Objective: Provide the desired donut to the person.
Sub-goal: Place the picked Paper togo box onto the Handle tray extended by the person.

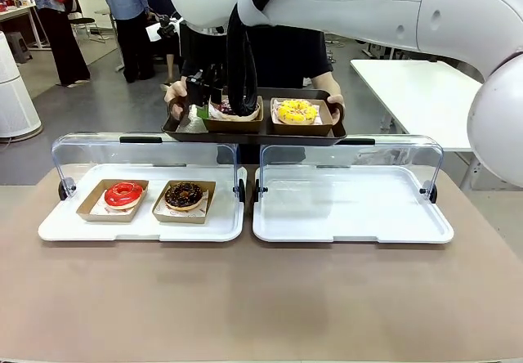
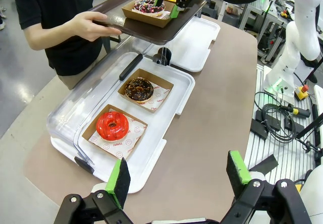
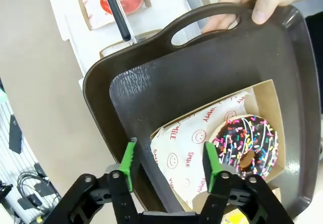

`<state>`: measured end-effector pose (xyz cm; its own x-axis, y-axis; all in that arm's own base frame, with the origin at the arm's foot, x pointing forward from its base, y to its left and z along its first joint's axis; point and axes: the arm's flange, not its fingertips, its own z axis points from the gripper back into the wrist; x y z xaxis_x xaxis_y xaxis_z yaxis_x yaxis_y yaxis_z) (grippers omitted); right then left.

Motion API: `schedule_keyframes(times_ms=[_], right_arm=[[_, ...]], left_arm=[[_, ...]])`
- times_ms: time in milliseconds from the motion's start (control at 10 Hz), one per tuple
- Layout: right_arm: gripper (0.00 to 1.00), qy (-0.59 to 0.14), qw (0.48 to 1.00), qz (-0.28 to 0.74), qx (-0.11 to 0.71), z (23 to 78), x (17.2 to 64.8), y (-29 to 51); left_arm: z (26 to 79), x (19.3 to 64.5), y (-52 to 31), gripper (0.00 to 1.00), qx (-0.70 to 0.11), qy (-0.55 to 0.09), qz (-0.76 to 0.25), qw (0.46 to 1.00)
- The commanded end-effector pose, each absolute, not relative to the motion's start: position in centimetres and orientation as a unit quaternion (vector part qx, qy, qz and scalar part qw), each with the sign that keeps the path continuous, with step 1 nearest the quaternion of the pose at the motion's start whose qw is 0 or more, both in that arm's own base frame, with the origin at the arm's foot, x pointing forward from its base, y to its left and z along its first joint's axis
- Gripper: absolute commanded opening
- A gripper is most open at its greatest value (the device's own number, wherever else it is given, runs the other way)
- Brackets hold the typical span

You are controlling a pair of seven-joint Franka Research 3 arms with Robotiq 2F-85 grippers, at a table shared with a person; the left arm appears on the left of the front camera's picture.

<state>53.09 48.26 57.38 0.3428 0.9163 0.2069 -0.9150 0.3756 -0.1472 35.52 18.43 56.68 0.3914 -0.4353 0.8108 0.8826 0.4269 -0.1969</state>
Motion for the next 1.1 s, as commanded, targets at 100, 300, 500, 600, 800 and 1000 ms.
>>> schedule_keyframes(times_ms=[100,300,500,600,800,1000], right_arm=[[1.00,-0.124,0.824,0.553,-0.002,58.1,53.8,49.5],[1.00,-0.123,0.821,0.558,0.003,58.3,53.7,49.5],[1.00,-0.119,0.818,0.563,0.010,58.7,53.5,49.0],[1.00,-0.111,0.813,0.571,-0.001,59.1,52.8,48.5],[1.00,-0.062,0.814,0.577,-0.019,61.5,50.0,44.2],[1.00,-0.070,0.822,0.564,-0.042,64.5,47.1,37.3]], left_arm=[[56.7,35.4,18.4,1.00,-0.326,-0.354,-0.428,0.765],[56.7,35.4,18.4,1.00,-0.326,-0.354,-0.428,0.765],[56.7,35.4,18.4,1.00,-0.326,-0.354,-0.428,0.765],[56.7,35.4,18.4,1.00,-0.326,-0.354,-0.428,0.765],[56.7,35.4,18.4,1.00,-0.326,-0.354,-0.428,0.765],[56.7,35.4,18.4,1.00,-0.326,-0.354,-0.428,0.765]])
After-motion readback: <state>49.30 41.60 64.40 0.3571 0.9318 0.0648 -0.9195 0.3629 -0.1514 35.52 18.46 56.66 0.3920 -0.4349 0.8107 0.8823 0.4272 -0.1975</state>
